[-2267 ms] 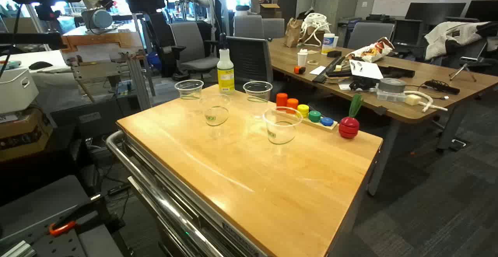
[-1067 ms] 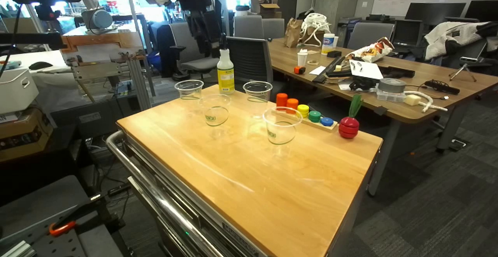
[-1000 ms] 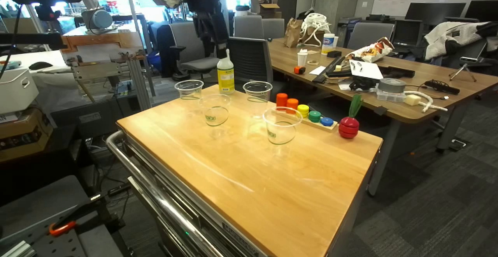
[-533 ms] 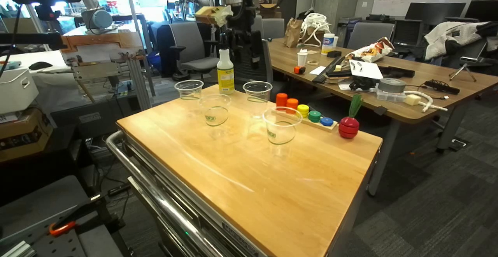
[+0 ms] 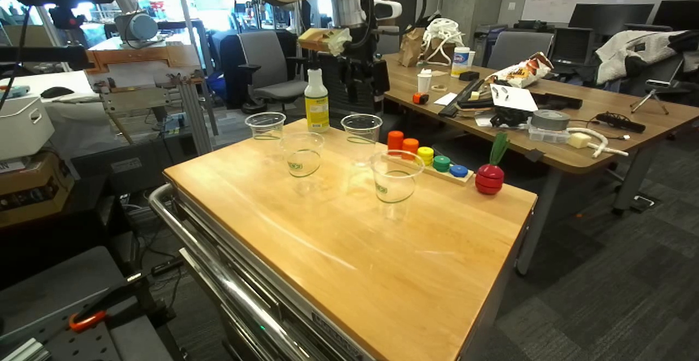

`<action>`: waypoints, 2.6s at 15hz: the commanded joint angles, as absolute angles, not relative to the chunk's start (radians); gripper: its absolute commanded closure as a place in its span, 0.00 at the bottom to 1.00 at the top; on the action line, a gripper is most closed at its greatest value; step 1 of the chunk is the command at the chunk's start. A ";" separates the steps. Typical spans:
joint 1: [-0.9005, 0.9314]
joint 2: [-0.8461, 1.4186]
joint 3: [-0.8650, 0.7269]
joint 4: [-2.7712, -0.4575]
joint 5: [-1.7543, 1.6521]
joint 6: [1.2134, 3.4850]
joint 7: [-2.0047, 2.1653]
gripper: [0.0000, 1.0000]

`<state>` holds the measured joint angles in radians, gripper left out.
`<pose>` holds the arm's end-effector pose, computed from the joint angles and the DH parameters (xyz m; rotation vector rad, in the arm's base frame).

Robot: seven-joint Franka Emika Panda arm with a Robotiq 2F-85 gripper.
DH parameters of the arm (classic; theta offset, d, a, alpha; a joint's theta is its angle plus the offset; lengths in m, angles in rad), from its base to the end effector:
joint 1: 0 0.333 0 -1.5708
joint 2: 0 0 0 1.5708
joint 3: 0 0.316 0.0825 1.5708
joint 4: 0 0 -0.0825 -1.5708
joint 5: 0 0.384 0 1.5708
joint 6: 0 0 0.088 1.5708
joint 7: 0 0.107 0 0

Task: Put the cups one inside the other

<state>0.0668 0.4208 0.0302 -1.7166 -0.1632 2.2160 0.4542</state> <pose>0.6666 0.0575 0.3519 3.0142 -0.4051 0.1663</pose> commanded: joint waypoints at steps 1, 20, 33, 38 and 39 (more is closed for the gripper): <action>0.087 0.434 -0.003 -1.671 -0.153 2.161 0.410 0.00; 0.075 0.527 -0.004 -1.649 -0.056 2.155 0.307 0.33; 0.065 0.529 -0.007 -1.631 0.028 2.186 0.369 0.93; 0.000 0.529 0.020 -1.559 0.225 1.921 0.348 0.93; -0.014 0.529 0.022 -1.545 0.266 1.868 0.347 0.93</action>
<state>0.0317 0.5210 0.0033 -1.6136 0.1605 2.0115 0.3675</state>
